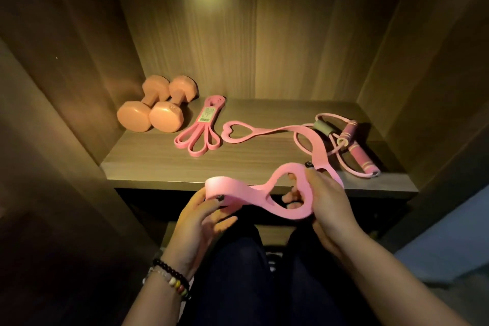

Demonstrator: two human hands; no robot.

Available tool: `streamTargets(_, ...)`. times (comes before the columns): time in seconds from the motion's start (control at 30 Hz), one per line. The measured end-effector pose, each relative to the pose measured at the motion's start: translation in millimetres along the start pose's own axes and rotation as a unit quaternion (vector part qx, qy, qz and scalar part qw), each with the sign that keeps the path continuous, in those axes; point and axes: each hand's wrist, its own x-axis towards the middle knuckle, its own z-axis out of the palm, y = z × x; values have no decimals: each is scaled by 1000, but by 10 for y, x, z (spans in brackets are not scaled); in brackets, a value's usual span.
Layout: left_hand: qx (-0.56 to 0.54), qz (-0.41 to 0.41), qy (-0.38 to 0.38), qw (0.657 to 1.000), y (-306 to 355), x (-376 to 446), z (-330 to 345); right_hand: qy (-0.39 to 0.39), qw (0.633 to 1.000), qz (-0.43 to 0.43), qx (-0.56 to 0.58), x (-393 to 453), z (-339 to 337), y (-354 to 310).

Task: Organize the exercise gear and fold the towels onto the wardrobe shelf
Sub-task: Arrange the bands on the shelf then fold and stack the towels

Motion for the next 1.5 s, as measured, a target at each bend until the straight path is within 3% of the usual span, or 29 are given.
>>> streamTargets(0.1, -154, -34, 0, 988, 98, 25, -63, 18, 1000, 9, 19, 104, 118, 21)
streamTargets(0.2, -222, -20, -12, 975, 244, 42, -161, -33, 998, 49, 33, 210, 309, 68)
streamTargets(0.37, -139, 2, 105, 985, 551, 110, -281, -73, 994, 63, 48, 406, 654, 177)
streamTargets(0.5, 17, 57, 141, 988, 768, 201, -415, -98, 993, 62, 26, 547, 941, 220)
streamTargets(0.6, 113, 89, 190, 971, 911, 317, -481, -114, 991, 64, -36, 633, 1165, 280)
streamTargets(0.77, 176, 115, 313, 926, 1103, 645, -547, -104, 985, -11, -135, 789, 1446, 173)
streamTargets(0.97, 181, 132, 391, 893, 1171, 897, -637, -149, 974, -43, -163, 943, 1496, -13)
streamTargets(1.13, 82, 103, 462, 877, 924, 1044, -676, -151, 972, -49, -175, 1012, 1512, 143)
streamTargets(1.33, 115, 103, 414, 897, 898, 1037, -653, -139, 942, -157, -263, 994, 1530, 207)
streamTargets(1.43, 132, 117, 401, 899, 851, 970, -674, -131, 950, -158, -237, 997, 1498, 275)
streamTargets(1.5, 134, 144, 431, 881, 805, 936, -715, -129, 960, -157, -195, 1003, 1486, 316)
